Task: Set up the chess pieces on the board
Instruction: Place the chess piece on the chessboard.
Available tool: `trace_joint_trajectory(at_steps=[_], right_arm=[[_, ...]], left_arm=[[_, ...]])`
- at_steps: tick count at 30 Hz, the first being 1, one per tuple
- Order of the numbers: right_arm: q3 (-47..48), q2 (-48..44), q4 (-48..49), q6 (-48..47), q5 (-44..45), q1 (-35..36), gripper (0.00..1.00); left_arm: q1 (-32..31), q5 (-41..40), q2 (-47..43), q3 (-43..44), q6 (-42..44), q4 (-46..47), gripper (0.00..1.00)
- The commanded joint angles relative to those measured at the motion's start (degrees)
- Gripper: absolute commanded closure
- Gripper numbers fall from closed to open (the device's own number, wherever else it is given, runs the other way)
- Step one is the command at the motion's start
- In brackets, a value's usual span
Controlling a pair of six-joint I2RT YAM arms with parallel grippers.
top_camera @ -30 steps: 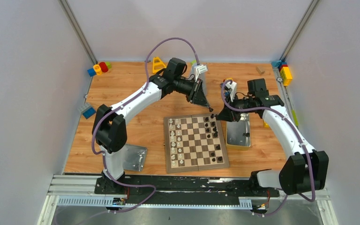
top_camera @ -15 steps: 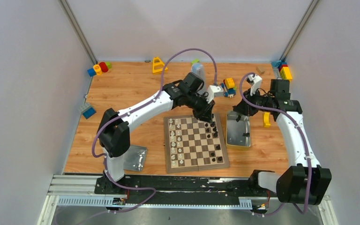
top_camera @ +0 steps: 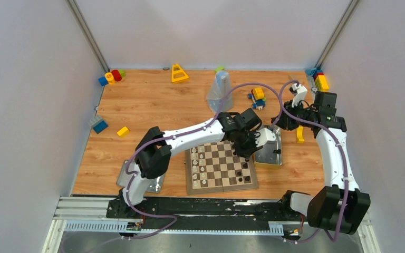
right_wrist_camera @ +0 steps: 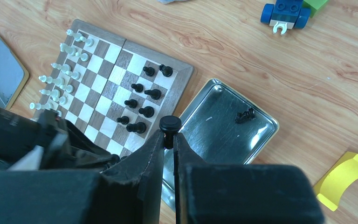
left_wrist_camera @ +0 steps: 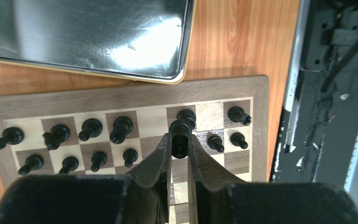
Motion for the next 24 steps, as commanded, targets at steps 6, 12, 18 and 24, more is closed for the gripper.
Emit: trace_joint_trajectory(at_steps=[6,12,18,24], right_arm=[[-1.55,-2.04,1.59,-0.31,-1.05,-0.28,1.00],[-1.89,-2.03,1.43,-0.40,-1.60,-0.32,1.00],[-1.83,-1.50,0.91,-0.70,-2.38,-0.33,1.00],[-1.93,-1.14,0.54,-0.92,-2.82,-0.31,1.00]], left_arm=[[-2.40,-7.02,4.63,4.40,3.73,-2.73,0.97],[-2.54,-7.63,4.99,4.89,3.90,-2.67,0.98],[-2.55,-8.90,5.05,4.90,4.40,-1.87,0.98],[-2.56,-9.36,5.54,5.01,4.93,-1.56,0.97]])
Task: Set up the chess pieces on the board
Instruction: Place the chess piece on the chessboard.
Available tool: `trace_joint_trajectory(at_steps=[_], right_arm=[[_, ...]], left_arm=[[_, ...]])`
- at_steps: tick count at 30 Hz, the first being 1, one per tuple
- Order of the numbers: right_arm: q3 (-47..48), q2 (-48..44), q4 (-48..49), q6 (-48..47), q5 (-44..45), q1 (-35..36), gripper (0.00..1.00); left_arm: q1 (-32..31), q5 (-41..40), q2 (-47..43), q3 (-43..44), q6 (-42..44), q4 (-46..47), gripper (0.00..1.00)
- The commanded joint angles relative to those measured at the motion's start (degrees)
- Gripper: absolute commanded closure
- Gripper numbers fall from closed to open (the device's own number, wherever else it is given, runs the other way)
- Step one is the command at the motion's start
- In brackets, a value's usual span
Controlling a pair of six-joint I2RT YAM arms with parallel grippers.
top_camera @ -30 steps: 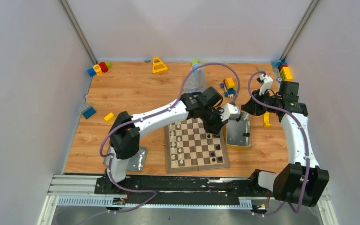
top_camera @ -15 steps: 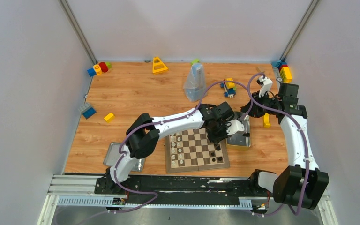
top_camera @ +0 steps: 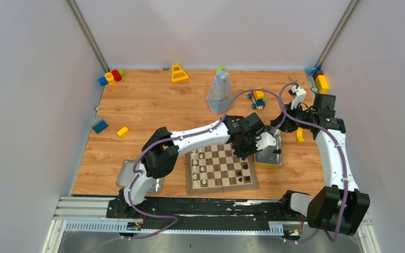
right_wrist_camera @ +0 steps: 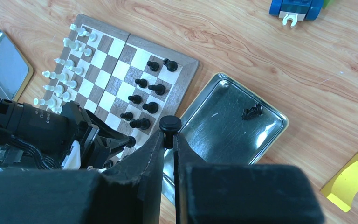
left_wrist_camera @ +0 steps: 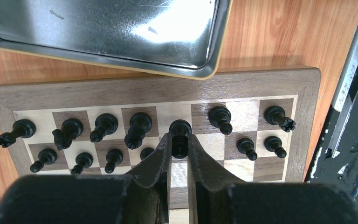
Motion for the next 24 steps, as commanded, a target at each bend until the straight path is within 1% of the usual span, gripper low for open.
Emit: trace_joint_trajectory(at_steps=[1,14,24], right_arm=[[-0.09,-0.43,0.47,-0.86,-2.13,-0.18,1.00],[-0.09,0.17,0.02,-1.03,-2.58,-0.20,1.00],[-0.09,0.28,-0.18,-1.10,-2.81,-0.20,1.00]], left_arm=[[-0.40,-0.73,0.25,2.28,2.01,1.01,0.97],[-0.39,-0.30,1.55,2.67,2.11,1.78,0.95],[-0.39,-0.15,1.85,2.72,1.84,1.81,0.87]])
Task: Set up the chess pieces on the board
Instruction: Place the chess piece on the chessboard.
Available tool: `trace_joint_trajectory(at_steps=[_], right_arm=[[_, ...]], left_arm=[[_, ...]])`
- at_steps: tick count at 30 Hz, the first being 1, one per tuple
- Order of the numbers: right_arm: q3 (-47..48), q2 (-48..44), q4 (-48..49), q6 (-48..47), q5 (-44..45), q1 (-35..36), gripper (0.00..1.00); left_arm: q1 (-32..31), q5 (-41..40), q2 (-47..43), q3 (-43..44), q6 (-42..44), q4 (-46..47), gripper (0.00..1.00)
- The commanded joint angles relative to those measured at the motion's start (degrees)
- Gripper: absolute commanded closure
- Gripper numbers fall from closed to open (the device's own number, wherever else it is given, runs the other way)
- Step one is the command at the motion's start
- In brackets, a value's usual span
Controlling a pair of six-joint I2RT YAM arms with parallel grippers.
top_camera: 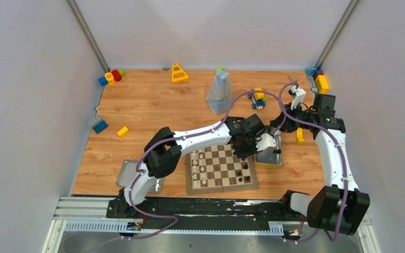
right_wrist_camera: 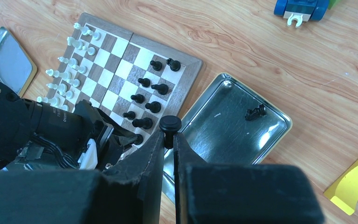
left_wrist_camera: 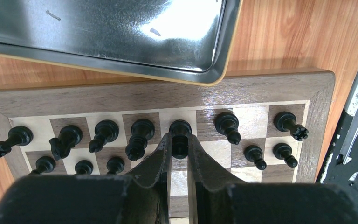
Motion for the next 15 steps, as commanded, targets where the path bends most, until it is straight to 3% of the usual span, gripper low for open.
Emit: trace_joint_trajectory(at_steps=[1,15], right_arm=[[-0.07,0.16,0.09,-0.74,-1.90,-0.18,1.00],[-0.07,0.15,-0.05,-0.92,-1.97,-0.20,1.00]], left_arm=[[-0.39,0.67,0.30,2.60,0.93,1.05,0.87],[-0.39,0.77,1.00,3.32,0.62,0.82,0.72]])
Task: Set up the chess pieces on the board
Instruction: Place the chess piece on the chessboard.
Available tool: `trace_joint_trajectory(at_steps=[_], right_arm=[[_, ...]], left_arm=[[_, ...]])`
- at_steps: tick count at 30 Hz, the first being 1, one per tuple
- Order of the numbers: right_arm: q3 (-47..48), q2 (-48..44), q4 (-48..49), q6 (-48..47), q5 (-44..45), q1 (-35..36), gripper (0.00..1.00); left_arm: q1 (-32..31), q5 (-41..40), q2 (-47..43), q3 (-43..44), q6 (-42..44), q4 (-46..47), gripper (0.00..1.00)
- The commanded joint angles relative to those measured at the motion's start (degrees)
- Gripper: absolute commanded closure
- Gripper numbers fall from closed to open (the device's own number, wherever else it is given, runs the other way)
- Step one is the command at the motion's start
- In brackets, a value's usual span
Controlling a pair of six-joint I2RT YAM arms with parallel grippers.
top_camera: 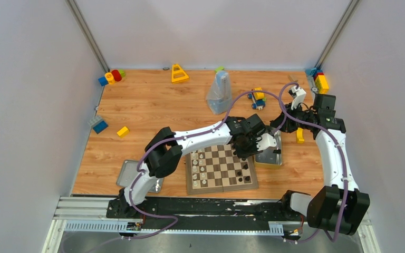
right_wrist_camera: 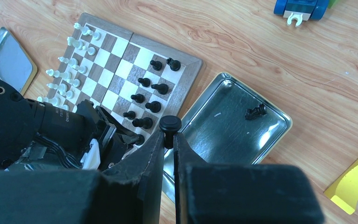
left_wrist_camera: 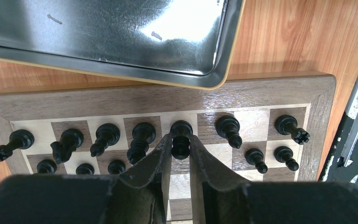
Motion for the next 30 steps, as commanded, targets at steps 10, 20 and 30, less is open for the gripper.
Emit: trace_joint_trajectory(at_steps=[10,20,30], right_arm=[[-0.05,0.75,-0.01,-0.90,-1.57,-0.20,1.00],[0.51,0.94,-2.05,-3.61,-4.22,-0.05,1.00],[3.62,0.94,-9.26,-9.91,-7.71,4.04,1.00]], left_arm=[[-0.30,-0.81,-2.03,2.17,0.83,0.16,0.61],[0.17,-2.83,-13.65,-3.29,1.53,2.11,0.43],[8.51,4.45,-30.39,-15.54,-2.21,5.88,0.29]])
